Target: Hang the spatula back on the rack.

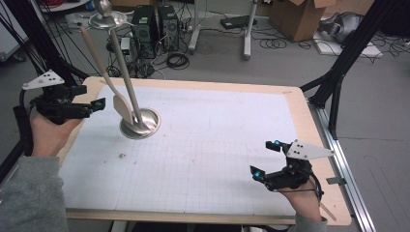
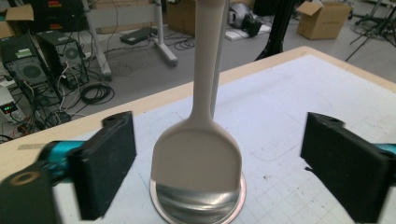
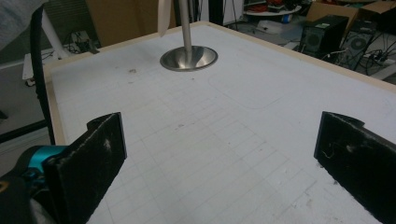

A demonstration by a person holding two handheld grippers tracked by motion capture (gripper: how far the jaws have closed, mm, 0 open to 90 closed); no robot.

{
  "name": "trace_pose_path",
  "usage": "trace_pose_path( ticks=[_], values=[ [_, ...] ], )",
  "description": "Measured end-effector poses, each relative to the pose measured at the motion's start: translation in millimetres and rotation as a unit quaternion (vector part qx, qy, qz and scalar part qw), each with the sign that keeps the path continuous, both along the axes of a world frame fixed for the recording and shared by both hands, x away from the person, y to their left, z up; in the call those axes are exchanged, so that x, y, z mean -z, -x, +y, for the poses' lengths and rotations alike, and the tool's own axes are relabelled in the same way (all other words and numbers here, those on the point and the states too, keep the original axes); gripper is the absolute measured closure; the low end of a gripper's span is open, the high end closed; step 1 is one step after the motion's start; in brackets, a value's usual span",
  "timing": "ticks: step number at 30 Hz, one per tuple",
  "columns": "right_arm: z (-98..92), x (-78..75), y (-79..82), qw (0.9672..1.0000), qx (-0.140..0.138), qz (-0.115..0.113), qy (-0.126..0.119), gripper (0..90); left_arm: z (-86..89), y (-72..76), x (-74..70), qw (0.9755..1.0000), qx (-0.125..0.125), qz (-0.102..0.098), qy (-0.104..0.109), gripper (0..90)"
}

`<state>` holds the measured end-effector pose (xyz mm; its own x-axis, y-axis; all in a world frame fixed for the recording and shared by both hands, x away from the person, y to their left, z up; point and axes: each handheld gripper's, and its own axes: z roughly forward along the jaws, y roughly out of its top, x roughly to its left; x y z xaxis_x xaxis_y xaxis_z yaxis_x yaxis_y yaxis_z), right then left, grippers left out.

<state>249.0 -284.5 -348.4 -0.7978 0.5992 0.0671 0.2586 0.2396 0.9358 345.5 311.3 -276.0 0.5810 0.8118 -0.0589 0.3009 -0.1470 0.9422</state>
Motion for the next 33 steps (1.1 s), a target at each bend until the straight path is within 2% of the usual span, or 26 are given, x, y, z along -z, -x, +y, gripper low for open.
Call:
trace_pose_path(
  ticks=[2, 5, 12, 17, 22, 27, 31, 33],
  values=[
    [2.0, -0.6, -1.0, 1.0000, -0.003, 0.002, -0.001, 1.3, -0.3, 4.5, 1.2, 0.9999, 0.012, -0.001, 0.003, 5.3],
    [5.4, -0.8, -3.9, 1.0000, -0.007, -0.003, 0.000, 1.3, -0.7, 11.5, 2.8, 0.9995, 0.028, -0.003, 0.013, 5.3],
    [12.0, -1.2, -8.6, 0.9999, -0.016, -0.002, 0.003, 1.3, -0.3, 25.9, 5.8, 0.9992, 0.031, -0.013, 0.019, 5.3],
    [13.4, -1.6, -11.4, 0.9998, -0.018, -0.002, 0.000, 1.3, 3.2, 34.5, 13.0, 0.9993, 0.025, -0.010, 0.025, 5.3],
    [16.3, -1.6, -13.6, 0.9998, -0.022, -0.002, 0.000, 1.3, 6.3, 45.3, 20.1, 0.9994, 0.024, -0.010, 0.024, 5.3],
    [19.4, -1.4, -15.6, 0.9997, -0.025, -0.002, 0.002, 1.3, 6.9, 58.4, 23.2, 0.9994, 0.021, -0.021, 0.017, 5.3],
    [19.6, -2.3, -16.5, 0.9997, -0.024, -0.006, -0.001, 1.3, 4.9, 71.7, 24.7, 0.9984, 0.040, -0.027, 0.030, 5.3],
    [19.2, -3.0, -16.6, 0.9997, -0.024, -0.006, -0.003, 1.3, 1.1, 80.0, 26.0, 0.9982, 0.042, -0.037, 0.022, 5.3]
  ],
)
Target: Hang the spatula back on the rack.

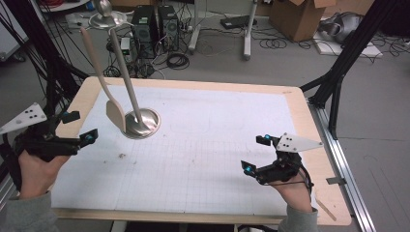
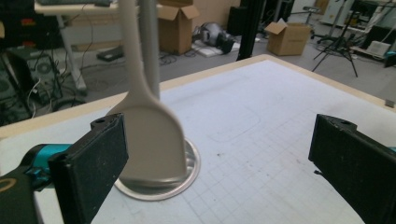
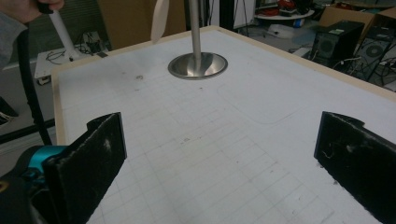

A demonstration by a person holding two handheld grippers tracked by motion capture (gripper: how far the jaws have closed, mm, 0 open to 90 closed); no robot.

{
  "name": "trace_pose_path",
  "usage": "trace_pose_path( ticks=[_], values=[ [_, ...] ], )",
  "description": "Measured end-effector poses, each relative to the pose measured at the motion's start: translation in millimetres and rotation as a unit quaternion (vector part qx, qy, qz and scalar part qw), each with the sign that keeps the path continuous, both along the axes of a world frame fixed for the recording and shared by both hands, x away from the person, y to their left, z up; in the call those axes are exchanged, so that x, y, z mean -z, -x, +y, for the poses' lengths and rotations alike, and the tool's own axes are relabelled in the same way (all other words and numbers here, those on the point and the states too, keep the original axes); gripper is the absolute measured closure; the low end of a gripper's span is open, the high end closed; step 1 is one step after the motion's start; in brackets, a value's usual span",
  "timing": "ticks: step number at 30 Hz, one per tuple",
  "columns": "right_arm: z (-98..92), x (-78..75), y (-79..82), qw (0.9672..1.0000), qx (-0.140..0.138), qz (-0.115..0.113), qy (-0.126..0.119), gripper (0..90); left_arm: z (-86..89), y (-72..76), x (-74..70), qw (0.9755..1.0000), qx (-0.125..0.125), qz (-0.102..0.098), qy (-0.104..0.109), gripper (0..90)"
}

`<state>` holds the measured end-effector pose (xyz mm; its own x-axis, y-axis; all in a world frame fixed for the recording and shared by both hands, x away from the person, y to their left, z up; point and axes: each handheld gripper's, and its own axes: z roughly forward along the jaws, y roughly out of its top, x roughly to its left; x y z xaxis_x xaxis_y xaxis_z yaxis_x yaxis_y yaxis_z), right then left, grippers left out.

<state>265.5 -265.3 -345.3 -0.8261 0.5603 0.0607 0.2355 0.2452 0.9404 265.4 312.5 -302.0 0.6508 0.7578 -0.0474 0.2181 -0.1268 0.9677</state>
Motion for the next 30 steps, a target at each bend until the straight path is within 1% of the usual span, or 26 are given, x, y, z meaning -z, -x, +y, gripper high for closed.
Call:
trace_pose_path(
  ticks=[4, 7, 8, 10, 12, 13, 15, 19, 22, 25, 26, 28, 30],
  values=[
    [-1.3, -0.5, -0.8, 1.0000, 0.001, -0.001, -0.004, 1.3, -5.5, 8.9, 3.3, 0.9999, 0.001, 0.000, -0.010, 5.3],
    [-3.1, -1.2, -1.0, 1.0000, 0.004, -0.005, -0.007, 1.3, -8.7, 13.8, 6.1, 0.9999, 0.007, 0.000, -0.008, 5.3],
    [-3.3, -1.5, -0.5, 0.9999, 0.006, -0.004, -0.009, 1.3, -11.2, 15.6, 7.8, 0.9999, 0.009, 0.001, -0.009, 5.3],
    [-5.5, -3.0, 0.3, 0.9997, 0.010, -0.013, -0.015, 1.3, -13.9, 17.3, 10.0, 0.9999, 0.013, 0.004, -0.010, 5.3],
    [-6.9, -3.8, 1.6, 0.9996, 0.014, -0.012, -0.020, 1.3, -16.4, 18.3, 12.5, 0.9998, 0.015, 0.006, -0.013, 5.3],
    [-8.2, -4.1, 1.4, 0.9996, 0.014, -0.016, -0.021, 1.3, -17.3, 18.8, 13.6, 0.9998, 0.014, 0.006, -0.015, 5.3],
    [-10.3, -4.5, 2.4, 0.9995, 0.017, -0.015, -0.022, 1.3, -18.5, 20.3, 15.9, 0.9998, 0.015, 0.005, -0.014, 5.3],
    [-12.7, -4.9, 2.3, 0.9991, 0.023, -0.023, -0.026, 1.3, -21.2, 22.7, 19.0, 0.9998, 0.016, 0.004, -0.011, 5.2],
    [-12.1, -4.2, 1.4, 0.9991, 0.027, -0.023, -0.025, 1.3, -24.2, 25.4, 19.2, 0.9997, 0.010, 0.001, -0.023, 5.2],
    [-11.1, -4.4, 2.6, 0.9991, 0.029, -0.020, -0.024, 1.3, -23.8, 28.3, 22.3, 0.9996, 0.008, 0.000, -0.027, 5.2],
    [-11.4, -4.4, 1.9, 0.9990, 0.028, -0.026, -0.024, 1.3, -22.6, 28.8, 24.0, 0.9996, 0.007, 0.002, -0.027, 5.2],
    [-11.6, -4.7, 2.7, 0.9989, 0.028, -0.024, -0.027, 1.3, -18.7, 28.0, 25.9, 0.9997, 0.003, 0.010, -0.020, 5.2],
    [-11.5, -5.0, 2.6, 0.9988, 0.029, -0.025, -0.030, 1.3, -16.4, 27.9, 26.2, 0.9999, 0.004, 0.007, -0.013, 5.2]
  ],
)
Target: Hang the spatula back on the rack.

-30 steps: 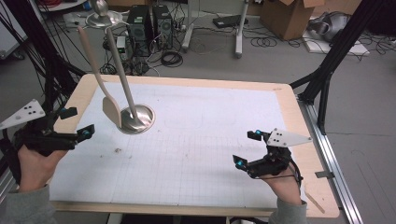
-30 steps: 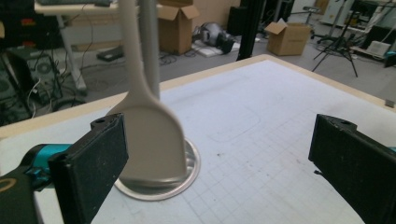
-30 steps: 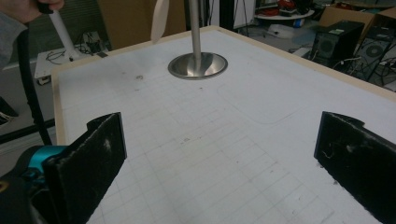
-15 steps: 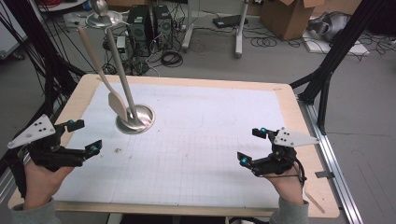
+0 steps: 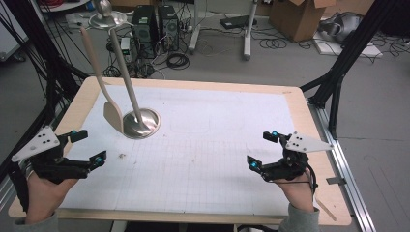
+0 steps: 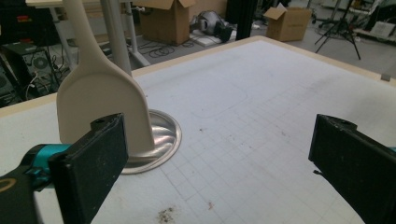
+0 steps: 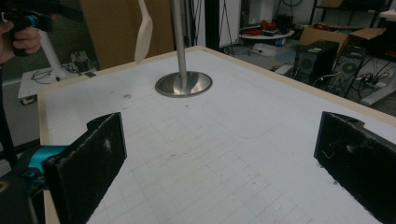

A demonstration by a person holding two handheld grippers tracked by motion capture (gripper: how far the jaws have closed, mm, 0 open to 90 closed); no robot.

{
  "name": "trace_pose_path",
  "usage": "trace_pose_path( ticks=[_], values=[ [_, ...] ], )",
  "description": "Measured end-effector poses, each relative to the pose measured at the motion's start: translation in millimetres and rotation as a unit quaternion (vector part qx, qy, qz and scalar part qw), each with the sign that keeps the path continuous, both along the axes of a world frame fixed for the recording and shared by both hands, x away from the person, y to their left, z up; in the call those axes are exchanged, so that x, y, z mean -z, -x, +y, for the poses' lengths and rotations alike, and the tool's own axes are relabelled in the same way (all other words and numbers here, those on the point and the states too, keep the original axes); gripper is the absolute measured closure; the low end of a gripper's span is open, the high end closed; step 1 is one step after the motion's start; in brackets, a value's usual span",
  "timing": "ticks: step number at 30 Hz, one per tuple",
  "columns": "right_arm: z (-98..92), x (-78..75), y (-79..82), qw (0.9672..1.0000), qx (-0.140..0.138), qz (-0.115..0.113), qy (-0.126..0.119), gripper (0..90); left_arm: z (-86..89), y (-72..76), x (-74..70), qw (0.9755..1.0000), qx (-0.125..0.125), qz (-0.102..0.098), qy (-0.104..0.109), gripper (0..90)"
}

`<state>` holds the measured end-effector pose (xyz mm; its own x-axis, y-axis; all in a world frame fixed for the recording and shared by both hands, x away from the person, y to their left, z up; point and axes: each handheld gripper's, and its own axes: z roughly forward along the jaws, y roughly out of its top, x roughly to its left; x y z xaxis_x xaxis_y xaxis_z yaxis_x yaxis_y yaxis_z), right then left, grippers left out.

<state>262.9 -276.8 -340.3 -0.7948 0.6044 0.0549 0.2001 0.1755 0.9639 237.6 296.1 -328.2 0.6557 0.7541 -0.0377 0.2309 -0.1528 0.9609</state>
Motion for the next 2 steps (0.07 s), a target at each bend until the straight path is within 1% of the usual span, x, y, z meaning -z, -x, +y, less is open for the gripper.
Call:
trace_pose_path(
  ticks=[2],
  values=[
    [1.4, 0.0, 0.1, 1.0000, -0.001, 0.001, 0.000, 1.3, -1.0, 0.1, -0.2, 1.0000, -0.002, 0.000, -0.005, 5.2]
  ],
)
